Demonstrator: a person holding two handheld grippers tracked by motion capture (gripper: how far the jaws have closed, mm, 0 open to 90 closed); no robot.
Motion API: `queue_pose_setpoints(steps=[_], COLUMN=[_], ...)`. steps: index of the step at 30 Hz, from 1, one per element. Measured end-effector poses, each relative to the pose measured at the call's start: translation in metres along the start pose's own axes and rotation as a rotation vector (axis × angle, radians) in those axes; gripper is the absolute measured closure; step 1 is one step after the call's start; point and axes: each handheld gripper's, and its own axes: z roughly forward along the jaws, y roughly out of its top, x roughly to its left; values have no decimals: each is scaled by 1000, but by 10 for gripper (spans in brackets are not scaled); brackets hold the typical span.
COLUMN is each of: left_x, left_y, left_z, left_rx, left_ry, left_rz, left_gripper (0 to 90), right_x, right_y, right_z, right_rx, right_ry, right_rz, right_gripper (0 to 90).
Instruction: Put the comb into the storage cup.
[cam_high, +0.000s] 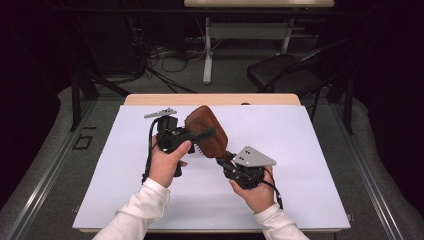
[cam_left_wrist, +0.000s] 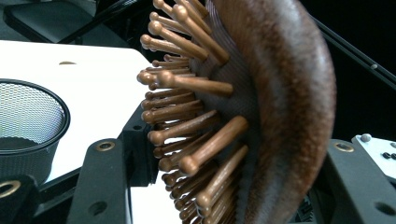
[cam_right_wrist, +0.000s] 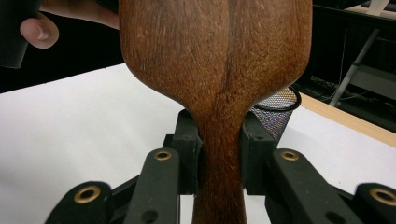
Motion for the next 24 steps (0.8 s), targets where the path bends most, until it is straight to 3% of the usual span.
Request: queue_pose_setpoints(steps=[24], left_x=[3], left_y=[-2], left_z=[-1], left_rx=[9], left_ry=[-16], left_rz=[-104], left_gripper=[477], right_x=[1], right_y=[-2], right_z=[2], right_rx=[5], right_ry=[-4], right_rz=[-6], right_gripper=[723])
